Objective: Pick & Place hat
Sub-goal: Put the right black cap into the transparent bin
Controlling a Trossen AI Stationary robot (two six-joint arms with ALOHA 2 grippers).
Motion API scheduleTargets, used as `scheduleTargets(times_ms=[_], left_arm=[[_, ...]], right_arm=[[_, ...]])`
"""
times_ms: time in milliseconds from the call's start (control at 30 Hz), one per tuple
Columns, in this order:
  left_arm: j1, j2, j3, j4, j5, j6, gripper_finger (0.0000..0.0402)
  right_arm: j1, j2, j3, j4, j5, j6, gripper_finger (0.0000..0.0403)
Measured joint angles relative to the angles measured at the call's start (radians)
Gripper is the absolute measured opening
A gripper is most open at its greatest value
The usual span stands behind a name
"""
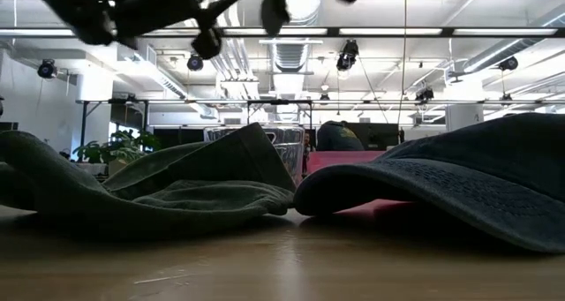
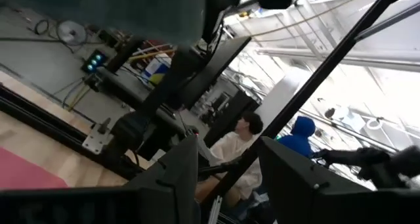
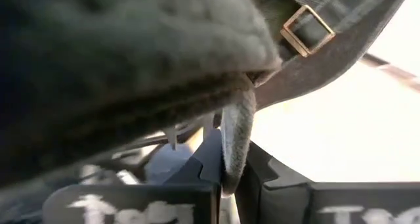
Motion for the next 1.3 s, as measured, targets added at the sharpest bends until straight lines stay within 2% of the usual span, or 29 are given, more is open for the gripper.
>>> scheduleTargets(times_ms=[100,267,400,633,800,1000,1133,1300], left_arm=[[0.0,-0.102,-0.073,0.002,-0.049,0.002,0.0154],[0.0,-0.268,-0.185,0.002,-0.146,0.003,0.0154],[0.0,-0.352,-0.247,0.0,-0.178,0.004,0.0154],[0.0,-0.382,-0.303,-0.024,-0.177,0.025,0.0154],[0.0,-0.367,-0.305,-0.07,-0.176,0.062,0.0154],[0.002,-0.344,-0.305,-0.069,-0.183,0.127,0.0154],[0.003,-0.339,-0.304,-0.068,-0.258,0.101,0.0154],[0.003,-0.339,-0.304,-0.067,-0.3,0.117,0.0154]], right_arm=[[-0.024,0.017,-0.148,0.18,-0.053,0.097,0.0012],[-0.052,0.019,-0.368,0.446,0.032,0.223,0.0013],[-0.058,0.03,-0.527,0.657,-0.001,0.306,0.0013],[-0.035,0.115,-0.685,0.78,0.012,0.411,0.0013],[-0.027,0.175,-0.716,0.954,-0.058,0.436,0.0013],[-0.059,0.258,-0.719,0.955,-0.173,0.431,0.0013],[-0.078,0.321,-0.685,0.958,-0.234,0.396,0.0013],[-0.103,0.38,-0.609,0.965,-0.335,0.337,0.0013]])
